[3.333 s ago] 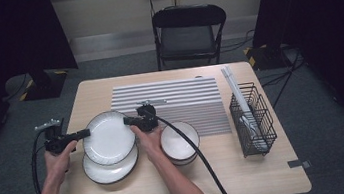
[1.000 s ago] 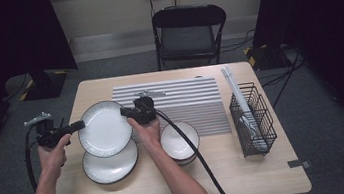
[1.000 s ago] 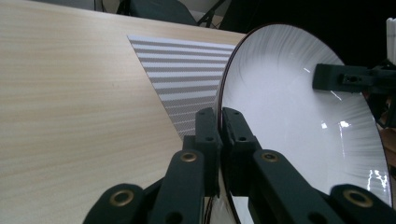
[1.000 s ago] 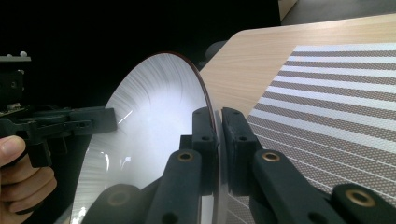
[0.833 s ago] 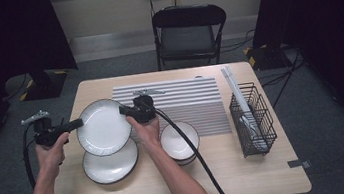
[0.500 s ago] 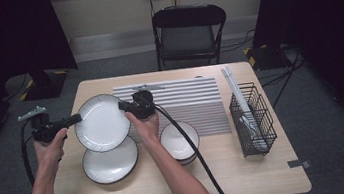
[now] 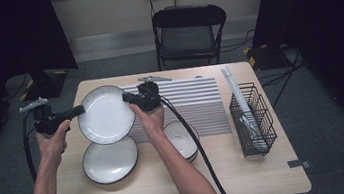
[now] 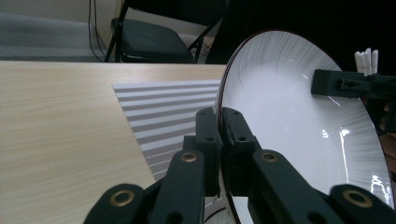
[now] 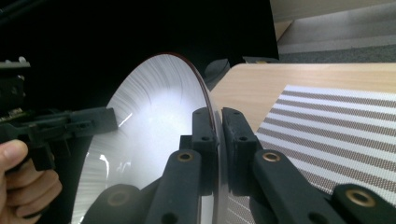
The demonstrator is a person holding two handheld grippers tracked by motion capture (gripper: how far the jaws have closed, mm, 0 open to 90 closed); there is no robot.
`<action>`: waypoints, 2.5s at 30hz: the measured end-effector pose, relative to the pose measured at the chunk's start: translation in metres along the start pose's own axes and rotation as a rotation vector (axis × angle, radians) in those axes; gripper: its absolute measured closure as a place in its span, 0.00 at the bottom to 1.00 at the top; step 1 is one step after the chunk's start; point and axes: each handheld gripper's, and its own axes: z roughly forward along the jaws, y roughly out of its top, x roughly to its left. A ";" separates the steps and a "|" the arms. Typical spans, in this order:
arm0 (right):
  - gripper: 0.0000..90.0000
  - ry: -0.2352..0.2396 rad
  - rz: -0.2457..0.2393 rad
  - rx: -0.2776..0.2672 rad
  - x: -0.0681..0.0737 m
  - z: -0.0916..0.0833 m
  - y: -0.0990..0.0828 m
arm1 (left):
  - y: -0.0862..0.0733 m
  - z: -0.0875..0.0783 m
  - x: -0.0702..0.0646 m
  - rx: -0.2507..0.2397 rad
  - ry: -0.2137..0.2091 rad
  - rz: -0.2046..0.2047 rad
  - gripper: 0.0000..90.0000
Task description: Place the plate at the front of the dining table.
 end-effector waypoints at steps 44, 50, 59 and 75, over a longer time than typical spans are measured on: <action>0.94 -0.079 -0.020 -0.046 -0.065 -0.089 0.036 | 0.034 0.088 -0.071 0.047 -0.109 0.082 0.96; 0.94 -0.089 -0.002 -0.046 -0.080 -0.088 0.030 | 0.029 0.104 -0.072 0.065 -0.094 0.096 0.96; 0.94 -0.096 0.012 -0.021 -0.096 -0.083 0.023 | 0.019 0.119 -0.067 0.086 -0.095 0.085 0.96; 0.94 -0.098 0.027 0.024 -0.120 -0.075 0.012 | 0.002 0.141 -0.059 0.126 -0.103 0.066 0.96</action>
